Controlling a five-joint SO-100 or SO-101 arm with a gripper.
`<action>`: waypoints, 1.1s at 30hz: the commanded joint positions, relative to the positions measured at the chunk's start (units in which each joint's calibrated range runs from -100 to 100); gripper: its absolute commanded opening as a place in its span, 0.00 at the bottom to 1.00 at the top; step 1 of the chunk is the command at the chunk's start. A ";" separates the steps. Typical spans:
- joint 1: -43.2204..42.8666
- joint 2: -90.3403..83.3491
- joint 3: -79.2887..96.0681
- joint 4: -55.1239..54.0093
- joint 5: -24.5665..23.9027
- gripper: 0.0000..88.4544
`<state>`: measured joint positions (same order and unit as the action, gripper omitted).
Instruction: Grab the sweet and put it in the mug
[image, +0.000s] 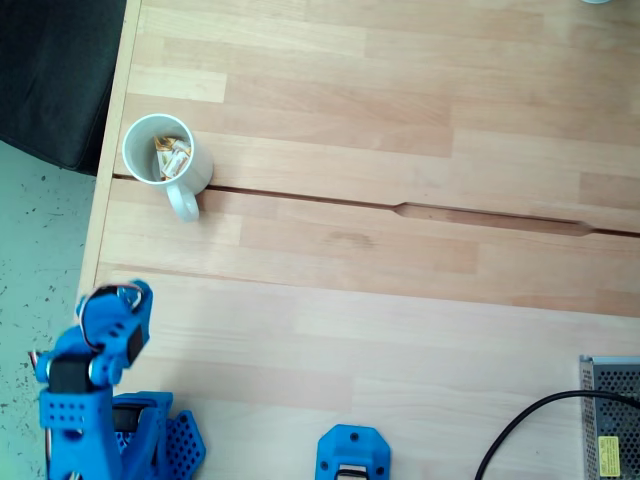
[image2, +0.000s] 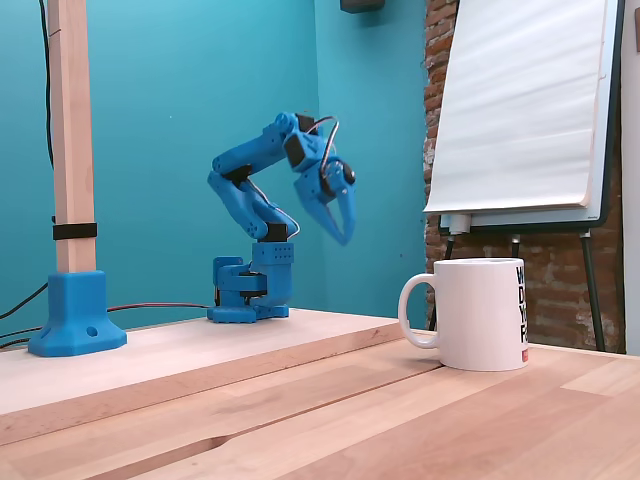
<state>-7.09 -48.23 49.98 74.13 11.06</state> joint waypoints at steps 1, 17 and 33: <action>0.63 -8.66 7.11 0.15 0.15 0.00; 5.13 -39.72 36.37 0.15 0.15 0.00; 6.80 -47.30 42.26 0.15 0.05 0.00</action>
<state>-0.66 -95.55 92.29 73.47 10.96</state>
